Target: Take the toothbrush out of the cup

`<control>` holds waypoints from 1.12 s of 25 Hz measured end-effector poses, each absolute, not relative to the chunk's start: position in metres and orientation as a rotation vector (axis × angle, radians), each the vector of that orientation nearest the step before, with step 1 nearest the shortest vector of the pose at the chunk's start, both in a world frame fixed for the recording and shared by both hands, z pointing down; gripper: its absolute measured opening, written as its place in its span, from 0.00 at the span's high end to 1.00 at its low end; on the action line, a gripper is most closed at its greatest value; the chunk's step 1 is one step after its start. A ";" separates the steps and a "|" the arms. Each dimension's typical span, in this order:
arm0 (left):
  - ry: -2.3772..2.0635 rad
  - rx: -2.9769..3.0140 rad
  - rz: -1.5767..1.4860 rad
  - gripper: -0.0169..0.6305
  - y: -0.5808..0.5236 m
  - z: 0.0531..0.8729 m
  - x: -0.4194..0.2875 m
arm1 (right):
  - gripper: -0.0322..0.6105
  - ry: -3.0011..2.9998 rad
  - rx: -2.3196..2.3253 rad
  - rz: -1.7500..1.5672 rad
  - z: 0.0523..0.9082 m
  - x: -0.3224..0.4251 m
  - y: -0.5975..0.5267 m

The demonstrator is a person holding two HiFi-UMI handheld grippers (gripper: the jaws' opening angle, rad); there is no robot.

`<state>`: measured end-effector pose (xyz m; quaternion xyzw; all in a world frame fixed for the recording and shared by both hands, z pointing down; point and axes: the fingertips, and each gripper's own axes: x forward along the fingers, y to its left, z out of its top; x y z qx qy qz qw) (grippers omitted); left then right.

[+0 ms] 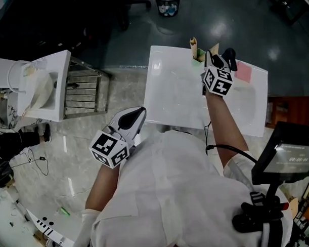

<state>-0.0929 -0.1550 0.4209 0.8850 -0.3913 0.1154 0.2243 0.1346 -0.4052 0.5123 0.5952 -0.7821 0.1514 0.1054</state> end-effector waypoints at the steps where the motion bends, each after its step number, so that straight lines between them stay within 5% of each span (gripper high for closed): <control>1: -1.081 2.440 0.317 0.96 -0.155 0.421 -0.093 | 0.87 -2.306 1.755 0.443 0.511 0.135 -0.406; 28: -1.065 2.467 0.282 0.96 -0.144 0.422 -0.101 | 0.87 -2.399 1.721 0.197 0.444 0.129 -0.393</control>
